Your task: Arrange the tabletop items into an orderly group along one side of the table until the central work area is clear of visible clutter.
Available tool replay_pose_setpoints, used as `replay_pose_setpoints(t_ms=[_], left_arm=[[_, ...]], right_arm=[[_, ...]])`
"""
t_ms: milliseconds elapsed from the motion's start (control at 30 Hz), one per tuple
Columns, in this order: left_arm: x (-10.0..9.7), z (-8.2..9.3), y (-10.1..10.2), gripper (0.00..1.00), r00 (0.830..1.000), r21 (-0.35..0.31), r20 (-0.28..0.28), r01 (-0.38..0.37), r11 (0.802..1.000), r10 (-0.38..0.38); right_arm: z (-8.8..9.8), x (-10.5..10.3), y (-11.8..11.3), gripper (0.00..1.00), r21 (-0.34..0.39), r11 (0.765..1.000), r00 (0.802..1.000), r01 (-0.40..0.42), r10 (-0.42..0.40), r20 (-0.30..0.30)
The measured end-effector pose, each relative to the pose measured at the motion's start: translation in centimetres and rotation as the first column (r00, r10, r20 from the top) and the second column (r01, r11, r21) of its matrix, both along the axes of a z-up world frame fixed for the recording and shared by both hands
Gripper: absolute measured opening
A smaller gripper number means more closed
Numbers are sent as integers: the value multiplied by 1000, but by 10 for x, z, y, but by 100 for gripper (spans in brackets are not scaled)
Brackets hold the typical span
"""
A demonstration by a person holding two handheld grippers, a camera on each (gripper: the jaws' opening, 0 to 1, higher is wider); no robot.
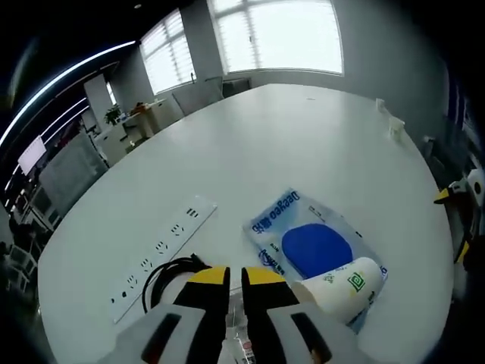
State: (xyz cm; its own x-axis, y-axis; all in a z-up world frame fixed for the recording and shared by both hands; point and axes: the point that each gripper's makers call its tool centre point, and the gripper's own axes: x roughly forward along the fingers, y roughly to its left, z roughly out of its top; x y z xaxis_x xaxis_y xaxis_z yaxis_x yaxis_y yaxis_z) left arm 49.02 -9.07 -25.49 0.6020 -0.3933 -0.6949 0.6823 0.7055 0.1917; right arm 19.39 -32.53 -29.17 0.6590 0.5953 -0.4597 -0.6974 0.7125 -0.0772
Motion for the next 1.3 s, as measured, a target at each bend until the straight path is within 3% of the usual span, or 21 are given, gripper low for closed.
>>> replay_pose_setpoints(t_ms=[300, 467, 700, 1300], left_arm=[[4, -7, 0, 13, 1000, 31, -26, 1, 1000, 0], [3, -12, -3, 14, 997, -26, -79, -12, 1000, 10], [7, -27, 5, 19, 990, -16, -128, -53, 998, 51], [6, -51, 7, 20, 980, 6, -194, -52, 999, 52]], right_arm=[[-5, 0, -7, 83, 9, 1000, 1000, 14, -14, -6], [-6, 0, -9, 83, 10, 1000, 1000, 22, -22, -11], [-6, -1, -11, 83, 12, 1000, 1000, 23, -23, -10], [-11, 1, -12, 82, 12, 1000, 999, 28, -28, -20]])
